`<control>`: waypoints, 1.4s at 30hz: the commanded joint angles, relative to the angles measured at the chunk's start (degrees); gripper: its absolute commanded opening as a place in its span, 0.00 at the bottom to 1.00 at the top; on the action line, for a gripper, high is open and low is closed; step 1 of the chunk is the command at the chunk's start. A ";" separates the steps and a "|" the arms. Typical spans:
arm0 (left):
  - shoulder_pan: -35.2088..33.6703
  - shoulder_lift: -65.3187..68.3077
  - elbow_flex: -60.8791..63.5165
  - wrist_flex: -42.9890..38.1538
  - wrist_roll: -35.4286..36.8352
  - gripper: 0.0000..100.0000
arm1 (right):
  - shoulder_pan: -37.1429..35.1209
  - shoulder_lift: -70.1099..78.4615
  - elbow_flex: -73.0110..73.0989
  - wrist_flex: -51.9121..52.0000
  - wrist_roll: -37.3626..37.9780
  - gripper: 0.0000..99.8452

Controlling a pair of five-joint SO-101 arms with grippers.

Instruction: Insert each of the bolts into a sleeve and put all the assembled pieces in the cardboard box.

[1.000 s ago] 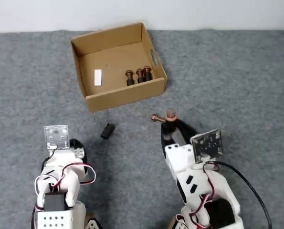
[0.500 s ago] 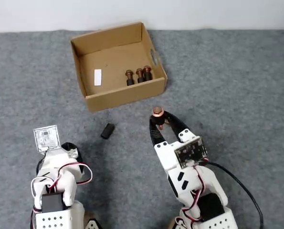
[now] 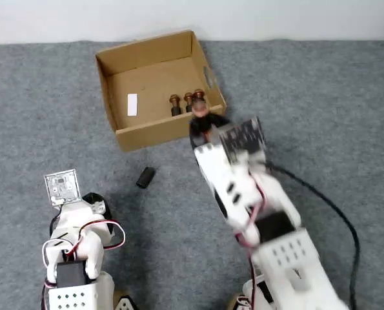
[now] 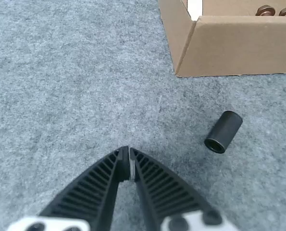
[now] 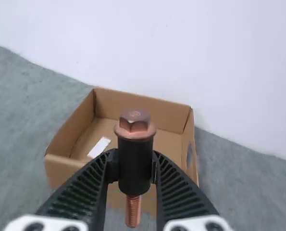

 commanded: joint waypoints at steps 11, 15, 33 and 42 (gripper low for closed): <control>-0.35 -0.35 -0.31 0.18 0.44 0.01 | 2.42 49.71 -39.65 -14.55 -0.88 0.01; -0.35 -0.35 -0.31 0.18 0.44 0.01 | 3.21 60.26 -49.76 -14.02 -0.88 0.01; -0.35 -0.26 -0.31 0.09 0.53 0.01 | 3.56 59.82 -56.00 4.44 -0.79 0.07; -0.44 -0.26 -0.31 0.09 0.53 0.01 | 1.71 52.97 -56.00 24.40 -0.88 0.01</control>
